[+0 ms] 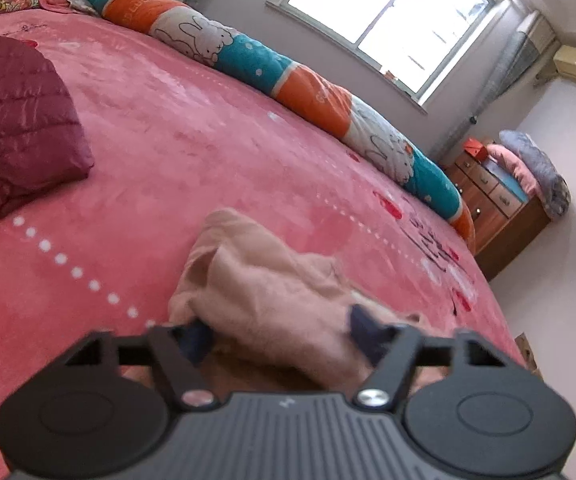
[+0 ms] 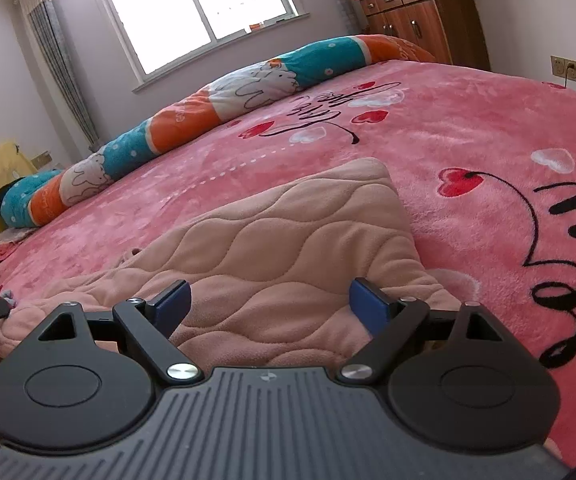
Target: Fold large clothes
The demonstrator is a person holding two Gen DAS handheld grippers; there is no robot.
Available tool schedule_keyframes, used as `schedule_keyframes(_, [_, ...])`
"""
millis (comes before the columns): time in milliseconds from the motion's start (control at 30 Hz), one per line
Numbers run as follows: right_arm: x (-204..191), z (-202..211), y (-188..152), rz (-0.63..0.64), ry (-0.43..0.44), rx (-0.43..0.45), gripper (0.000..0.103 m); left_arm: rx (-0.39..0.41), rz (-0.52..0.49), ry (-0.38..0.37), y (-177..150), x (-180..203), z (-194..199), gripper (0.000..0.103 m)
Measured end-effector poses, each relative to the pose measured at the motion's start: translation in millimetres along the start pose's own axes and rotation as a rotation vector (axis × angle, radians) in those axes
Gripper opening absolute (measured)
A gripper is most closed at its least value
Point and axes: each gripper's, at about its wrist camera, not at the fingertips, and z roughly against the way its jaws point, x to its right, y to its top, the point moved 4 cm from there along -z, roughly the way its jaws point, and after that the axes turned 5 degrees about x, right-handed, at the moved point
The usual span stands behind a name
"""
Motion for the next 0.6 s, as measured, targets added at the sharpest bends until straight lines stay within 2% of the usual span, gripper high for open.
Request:
schedule_keyframes(133, [4.8, -3.3, -1.6, -0.011, 0.006, 0.005, 0.103, 0.048, -0.091, -0.007, 15.3, 12.7, 0.8, 0.027])
schedule_keyframes(200, [5.8, -1.8, -0.8, -0.027, 0.012, 0.015, 0.103, 0.082, -0.116, -0.050, 25.6, 20.4, 5.6, 0.022])
schedule_keyframes(300, [6.9, 2.3, 3.7, -0.060, 0.049, 0.038, 0.103, 0.176, -0.148, -0.143, 36.4, 26.8, 19.7, 0.021])
schedule_keyframes(333, [6.5, 4.0, 5.3, -0.065, 0.062, 0.046, 0.103, 0.201, -0.178, -0.150, 36.5, 27.5, 20.9, 0.021])
schedule_keyframes(400, [4.7, 5.1, 6.1, -0.050, 0.067, 0.055, 0.103, 0.177, -0.203, -0.098, 30.8, 17.8, 10.7, 0.021])
schedule_keyframes(500, [1.5, 2.0, 3.6, -0.003, 0.051, 0.040, 0.103, 0.097, -0.207, 0.056, 16.9, -12.9, -7.9, 0.021])
schedule_keyframes(567, [1.1, 0.9, 3.2, 0.014, 0.046, 0.037, 0.103, 0.089, -0.215, 0.122, 11.9, -27.3, -5.3, 0.022])
schedule_keyframes(600, [1.6, 0.7, 4.1, 0.017, 0.047, 0.037, 0.103, 0.096, -0.210, 0.151, 11.6, -33.3, -0.2, 0.026])
